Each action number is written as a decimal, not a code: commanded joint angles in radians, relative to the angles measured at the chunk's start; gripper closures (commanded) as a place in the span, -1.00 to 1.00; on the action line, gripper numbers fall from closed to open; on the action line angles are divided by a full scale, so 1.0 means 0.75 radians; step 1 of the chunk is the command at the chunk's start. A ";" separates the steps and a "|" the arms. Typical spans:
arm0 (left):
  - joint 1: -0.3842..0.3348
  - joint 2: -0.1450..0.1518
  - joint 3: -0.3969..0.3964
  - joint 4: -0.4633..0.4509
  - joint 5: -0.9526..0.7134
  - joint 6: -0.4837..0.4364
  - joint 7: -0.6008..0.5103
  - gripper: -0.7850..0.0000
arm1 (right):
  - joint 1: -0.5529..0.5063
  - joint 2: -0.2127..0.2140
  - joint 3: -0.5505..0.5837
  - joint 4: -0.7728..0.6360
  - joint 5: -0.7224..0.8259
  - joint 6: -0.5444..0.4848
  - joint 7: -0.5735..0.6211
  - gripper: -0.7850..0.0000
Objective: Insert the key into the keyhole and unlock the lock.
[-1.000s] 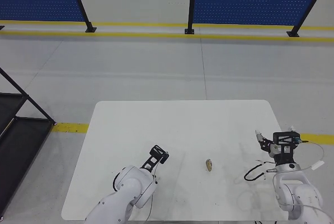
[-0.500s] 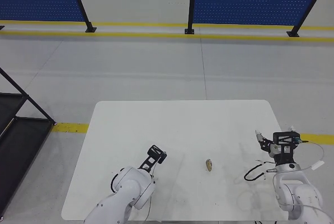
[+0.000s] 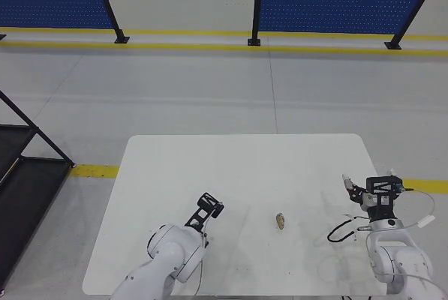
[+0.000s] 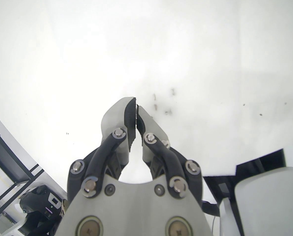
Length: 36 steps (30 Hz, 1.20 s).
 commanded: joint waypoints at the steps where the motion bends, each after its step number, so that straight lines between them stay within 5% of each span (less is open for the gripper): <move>1: 0.009 0.002 -0.005 -0.004 0.025 -0.005 0.033 1.00 | 0.000 0.000 0.000 0.000 0.000 0.000 0.000 -1.00; 11: 0.075 0.010 -0.050 -0.029 -0.006 -0.059 0.171 1.00 | 0.000 0.000 0.000 0.000 0.000 0.000 0.000 -1.00; 26: 0.106 0.024 -0.318 -0.030 -0.463 -0.063 0.239 1.00 | 0.000 0.000 0.000 0.000 0.000 0.000 0.000 -1.00; 29: 0.111 0.033 -0.325 -0.048 -0.249 -0.044 0.294 1.00 | 0.000 0.000 0.000 0.000 0.000 0.000 0.000 -1.00; 36: 0.156 0.035 -0.151 -0.091 0.281 0.001 0.373 1.00 | 0.000 0.000 0.000 0.000 0.000 0.000 0.000 -1.00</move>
